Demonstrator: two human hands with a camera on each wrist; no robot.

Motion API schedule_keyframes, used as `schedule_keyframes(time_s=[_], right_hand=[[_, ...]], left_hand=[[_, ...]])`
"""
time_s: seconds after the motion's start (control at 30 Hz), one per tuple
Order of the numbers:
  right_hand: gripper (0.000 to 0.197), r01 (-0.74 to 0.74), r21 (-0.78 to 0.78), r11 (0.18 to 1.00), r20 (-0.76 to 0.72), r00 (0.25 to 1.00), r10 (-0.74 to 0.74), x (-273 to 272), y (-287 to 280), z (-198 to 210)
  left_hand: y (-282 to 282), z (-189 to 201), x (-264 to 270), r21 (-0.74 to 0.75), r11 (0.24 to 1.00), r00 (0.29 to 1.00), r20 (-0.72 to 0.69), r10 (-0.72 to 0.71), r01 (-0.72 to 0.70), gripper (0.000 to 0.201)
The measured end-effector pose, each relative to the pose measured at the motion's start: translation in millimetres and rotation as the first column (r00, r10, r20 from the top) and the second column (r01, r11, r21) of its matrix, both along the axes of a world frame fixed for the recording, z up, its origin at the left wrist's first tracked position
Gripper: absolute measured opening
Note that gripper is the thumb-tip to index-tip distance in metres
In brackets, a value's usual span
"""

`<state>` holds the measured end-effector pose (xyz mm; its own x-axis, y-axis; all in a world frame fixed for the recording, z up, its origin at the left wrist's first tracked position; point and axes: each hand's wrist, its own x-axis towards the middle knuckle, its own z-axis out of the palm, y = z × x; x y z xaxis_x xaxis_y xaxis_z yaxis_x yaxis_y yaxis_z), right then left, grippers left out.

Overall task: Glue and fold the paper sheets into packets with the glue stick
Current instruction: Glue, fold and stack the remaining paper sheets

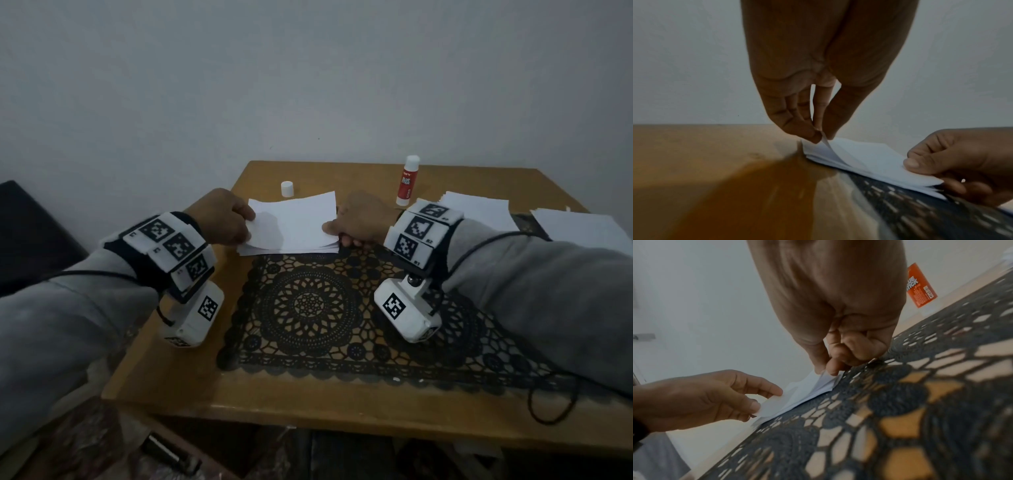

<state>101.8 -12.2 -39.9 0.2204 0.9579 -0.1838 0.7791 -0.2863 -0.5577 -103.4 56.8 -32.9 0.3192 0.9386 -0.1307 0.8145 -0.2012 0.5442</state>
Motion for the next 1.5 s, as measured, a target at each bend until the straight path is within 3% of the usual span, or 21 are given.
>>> schedule_keyframes(time_s=[0.13,0.37,0.53,0.73,0.87,1.0,1.13,1.27,1.5], right_hand=[[0.032,-0.041,0.011,0.999,0.075,0.996,0.041,2.2,6.6,-6.2],[0.04,-0.069,0.046,0.997,0.159,0.985,0.061,8.0,0.3,-5.2],[0.035,-0.137,0.18,0.974,0.221,0.971,0.095,32.7,-42.6,5.5],[0.029,-0.059,0.285,0.957,0.395,0.917,-0.06,106.3,-104.3,15.2],[0.029,-0.023,0.283,0.959,0.512,0.849,-0.131,156.2,-117.2,15.6],[0.033,0.012,0.251,0.968,0.59,0.791,-0.163,188.5,-128.0,3.1],[0.026,0.057,0.246,0.968,0.558,0.808,-0.189,200.0,-130.5,-8.8],[0.02,0.14,0.287,0.948,0.434,0.863,-0.258,202.2,-125.4,-8.1],[0.012,0.166,0.316,0.934,0.432,0.851,-0.298,202.1,-125.7,-8.3]], left_hand=[[1.5,-5.7,-0.2,0.099,0.992,0.989,-0.137,-0.06,0.074,0.045],[3.5,-7.4,0.4,0.048,0.996,0.982,-0.176,-0.071,0.08,0.03],[-6.2,-5.7,1.3,0.218,0.968,0.968,-0.24,-0.074,0.128,0.032],[-29.3,3.1,30.1,0.376,0.889,0.965,-0.136,-0.225,0.261,0.016],[-55.8,8.0,83.9,0.414,0.798,0.898,-0.158,-0.411,0.439,0.016],[-86.7,4.3,143.4,0.367,0.669,0.761,-0.244,-0.602,0.646,0.028],[-109.3,-1.7,199.1,0.354,0.565,0.664,-0.306,-0.683,0.745,0.034],[-107.0,-8.7,240.9,0.349,0.538,0.64,-0.376,-0.67,0.767,0.043],[-95.4,-12.7,272.4,0.213,0.581,0.604,-0.471,-0.644,0.786,0.051]])
